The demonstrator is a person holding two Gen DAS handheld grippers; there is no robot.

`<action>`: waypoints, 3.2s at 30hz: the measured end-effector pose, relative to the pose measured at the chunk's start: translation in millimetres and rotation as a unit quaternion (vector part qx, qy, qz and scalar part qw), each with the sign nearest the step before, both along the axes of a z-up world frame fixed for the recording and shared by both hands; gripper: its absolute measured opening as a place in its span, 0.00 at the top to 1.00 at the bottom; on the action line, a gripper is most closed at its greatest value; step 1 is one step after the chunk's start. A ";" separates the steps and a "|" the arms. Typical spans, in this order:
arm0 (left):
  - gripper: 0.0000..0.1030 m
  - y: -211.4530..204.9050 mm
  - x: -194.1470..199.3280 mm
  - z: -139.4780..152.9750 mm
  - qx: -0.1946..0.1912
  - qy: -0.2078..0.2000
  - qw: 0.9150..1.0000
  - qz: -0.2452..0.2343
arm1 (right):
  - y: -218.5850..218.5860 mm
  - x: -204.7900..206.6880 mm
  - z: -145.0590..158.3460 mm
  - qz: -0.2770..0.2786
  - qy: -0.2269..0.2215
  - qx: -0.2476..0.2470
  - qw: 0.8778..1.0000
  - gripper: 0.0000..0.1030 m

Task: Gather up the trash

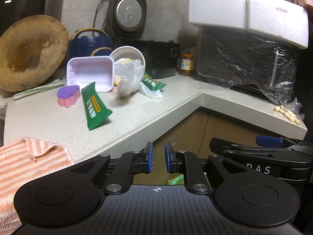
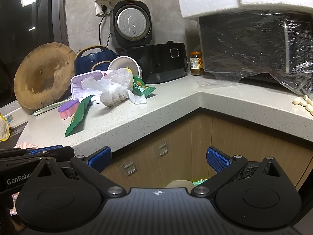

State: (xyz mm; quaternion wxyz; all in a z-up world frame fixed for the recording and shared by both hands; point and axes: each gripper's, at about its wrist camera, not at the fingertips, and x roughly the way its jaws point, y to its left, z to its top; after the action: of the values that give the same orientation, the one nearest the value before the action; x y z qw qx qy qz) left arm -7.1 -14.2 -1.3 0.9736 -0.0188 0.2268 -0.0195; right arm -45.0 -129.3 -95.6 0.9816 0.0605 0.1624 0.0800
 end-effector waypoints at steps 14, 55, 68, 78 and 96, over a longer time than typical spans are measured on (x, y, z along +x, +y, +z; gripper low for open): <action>0.83 -2.3 -1.0 2.2 0.001 0.000 1.000 -0.004 | -1.1 -0.2 -0.4 -0.002 0.001 0.003 1.000 0.00; 0.83 4.5 56.8 8.2 0.006 0.025 0.999 0.041 | -11.5 44.6 -1.7 0.008 0.016 0.007 1.000 0.00; 0.83 81.4 131.4 87.4 -0.034 -0.042 0.998 0.043 | -2.1 119.8 30.9 0.072 -0.061 0.006 0.996 0.00; 0.83 176.5 184.0 49.2 -0.105 -0.029 0.987 0.119 | 48.4 185.5 54.9 0.156 -0.021 -0.013 0.988 0.00; 0.83 213.3 177.9 30.5 -0.184 -0.038 0.972 0.143 | 103.8 253.0 36.9 0.178 0.107 -0.052 0.977 0.00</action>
State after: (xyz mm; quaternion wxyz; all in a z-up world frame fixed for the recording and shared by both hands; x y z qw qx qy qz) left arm 170.9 199.1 29.3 0.9541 -0.2287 0.1768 0.0781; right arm 208.1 -25.5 -58.7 0.9302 -0.0122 0.2788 0.2384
